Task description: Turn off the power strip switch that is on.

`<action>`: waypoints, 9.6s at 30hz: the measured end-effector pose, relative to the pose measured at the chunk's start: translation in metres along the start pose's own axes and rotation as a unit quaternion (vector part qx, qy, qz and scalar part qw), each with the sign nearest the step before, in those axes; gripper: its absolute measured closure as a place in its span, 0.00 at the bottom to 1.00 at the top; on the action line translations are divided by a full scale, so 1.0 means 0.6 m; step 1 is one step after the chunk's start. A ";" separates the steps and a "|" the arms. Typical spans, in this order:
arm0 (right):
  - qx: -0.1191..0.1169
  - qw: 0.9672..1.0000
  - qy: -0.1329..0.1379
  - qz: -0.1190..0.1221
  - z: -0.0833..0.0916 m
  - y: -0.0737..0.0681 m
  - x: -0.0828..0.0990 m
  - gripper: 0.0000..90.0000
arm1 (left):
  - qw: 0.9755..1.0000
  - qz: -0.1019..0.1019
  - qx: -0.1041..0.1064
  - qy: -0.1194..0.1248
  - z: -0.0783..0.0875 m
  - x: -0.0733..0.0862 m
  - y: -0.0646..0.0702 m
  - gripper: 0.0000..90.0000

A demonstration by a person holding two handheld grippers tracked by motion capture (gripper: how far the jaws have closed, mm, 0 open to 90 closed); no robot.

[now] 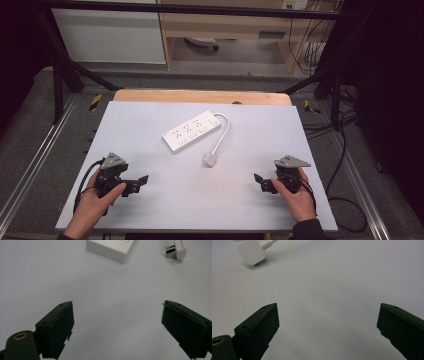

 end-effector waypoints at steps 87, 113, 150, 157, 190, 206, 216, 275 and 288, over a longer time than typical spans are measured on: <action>-0.001 1.000 -0.002 0.006 -0.002 -0.002 -0.001 0.05 | 0.999 -0.032 0.007 0.022 -0.195 -0.249 0.057 0.30; 0.017 1.000 0.008 -0.013 0.002 0.012 -0.007 0.05 | 0.999 -0.035 0.022 0.029 -0.229 -0.263 0.058 0.77; 0.001 1.000 0.003 0.001 -0.006 0.003 -0.008 0.04 | 0.997 -0.062 0.052 0.004 -0.281 -0.273 0.108 1.00; -0.003 1.000 0.001 0.002 -0.007 0.000 -0.008 0.05 | 0.997 -0.058 0.058 0.002 -0.288 -0.274 0.116 1.00; -0.006 1.000 -0.002 0.006 -0.011 -0.001 -0.008 0.05 | 0.996 -0.067 0.055 -0.018 -0.312 -0.266 0.130 1.00; -0.006 1.000 -0.002 0.006 -0.011 -0.002 -0.008 0.05 | 0.995 -0.074 0.053 -0.029 -0.318 -0.259 0.131 1.00; -0.006 1.000 -0.004 0.005 -0.011 -0.002 -0.007 0.05 | 0.995 -0.083 0.051 -0.034 -0.324 -0.256 0.134 1.00; -0.011 1.000 -0.008 0.010 -0.012 -0.005 -0.006 0.05 | 0.995 -0.082 0.035 -0.039 -0.337 -0.256 0.116 1.00; -0.011 1.000 -0.009 0.011 -0.013 -0.006 -0.005 0.05 | 0.996 -0.076 0.038 -0.034 -0.339 -0.256 0.113 1.00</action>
Point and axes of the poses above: each handheld gripper's, and its own axes: z roughly backward along the jaws, x roughly out of its underside, y roughly to its right, the point moved 7 cm from there along -z, roughly forward along the jaws, and after that the axes turned 3 degrees about -x, right-handed, at the moved point
